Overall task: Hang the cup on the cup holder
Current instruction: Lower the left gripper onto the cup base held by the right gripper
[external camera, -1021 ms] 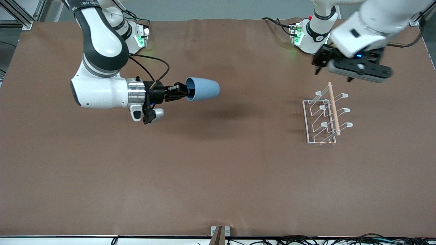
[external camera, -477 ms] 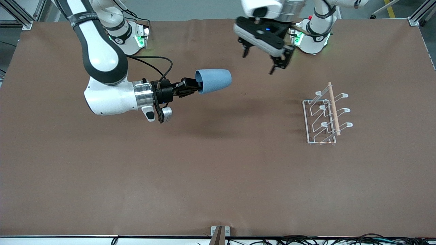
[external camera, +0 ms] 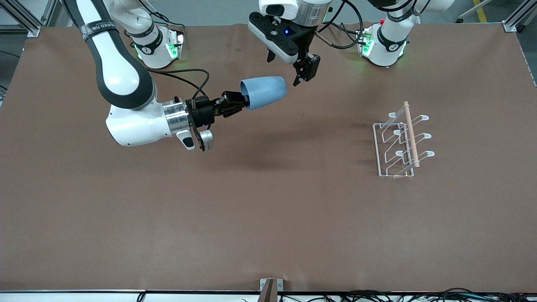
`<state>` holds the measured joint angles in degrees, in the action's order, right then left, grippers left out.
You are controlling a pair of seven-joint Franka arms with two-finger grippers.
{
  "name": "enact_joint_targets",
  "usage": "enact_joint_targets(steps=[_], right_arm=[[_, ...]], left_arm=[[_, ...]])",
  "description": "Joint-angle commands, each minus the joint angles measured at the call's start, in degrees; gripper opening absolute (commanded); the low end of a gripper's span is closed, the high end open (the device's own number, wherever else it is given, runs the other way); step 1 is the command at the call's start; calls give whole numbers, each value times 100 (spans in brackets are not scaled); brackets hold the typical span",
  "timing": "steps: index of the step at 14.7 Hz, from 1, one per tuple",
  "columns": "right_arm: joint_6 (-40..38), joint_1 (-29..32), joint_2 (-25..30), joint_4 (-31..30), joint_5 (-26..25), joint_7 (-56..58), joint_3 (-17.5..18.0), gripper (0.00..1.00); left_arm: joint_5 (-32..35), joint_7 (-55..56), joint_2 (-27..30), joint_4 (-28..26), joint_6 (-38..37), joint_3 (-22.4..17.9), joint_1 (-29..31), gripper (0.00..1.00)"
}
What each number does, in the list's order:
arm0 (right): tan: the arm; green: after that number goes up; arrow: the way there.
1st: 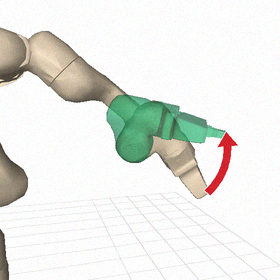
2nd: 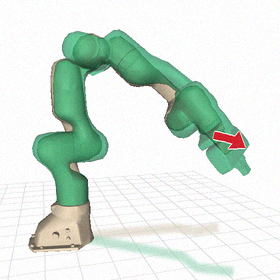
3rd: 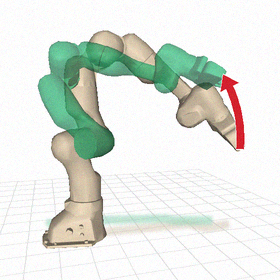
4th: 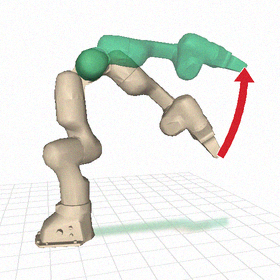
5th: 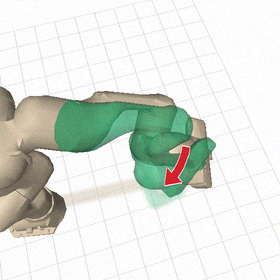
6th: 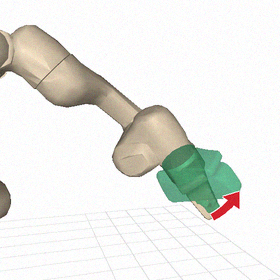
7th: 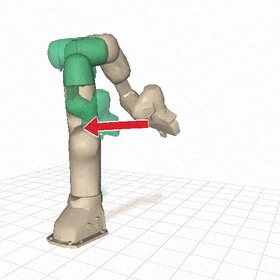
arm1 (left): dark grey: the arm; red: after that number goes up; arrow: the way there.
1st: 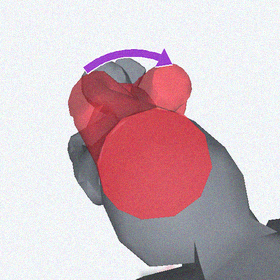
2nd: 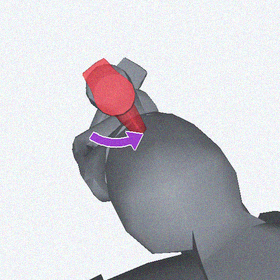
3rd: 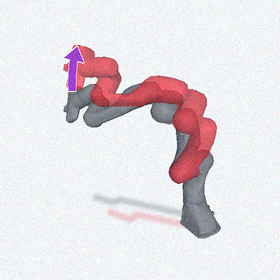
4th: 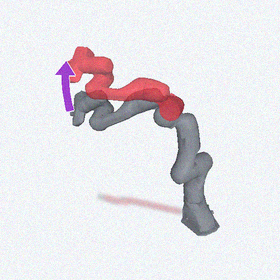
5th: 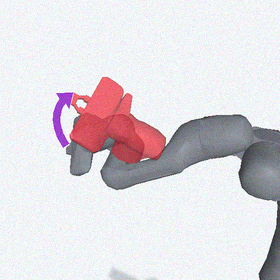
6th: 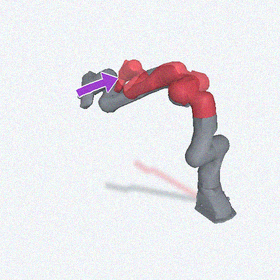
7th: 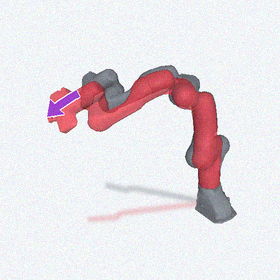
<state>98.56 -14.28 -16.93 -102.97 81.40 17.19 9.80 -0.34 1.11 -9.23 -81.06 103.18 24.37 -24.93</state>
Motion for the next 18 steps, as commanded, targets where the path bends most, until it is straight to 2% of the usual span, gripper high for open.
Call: enact_joint_targets(steps=[1, 10, 18], right_arm=[[-82, 57, -12, 22, 157, 83, 22, 3], [-82, 48, -12, 5, 157, 92, 22, 3], [-91, 40, -12, -13, 148, 65, 13, 4]], left_arm=[[-72, -417, -184, 144, 193, 6, -3, 100], [-54, -1156, -667, 144, 756, 6, -12, 100], [-36, -1157, -940, 135, 887, -3, -118, 100]])
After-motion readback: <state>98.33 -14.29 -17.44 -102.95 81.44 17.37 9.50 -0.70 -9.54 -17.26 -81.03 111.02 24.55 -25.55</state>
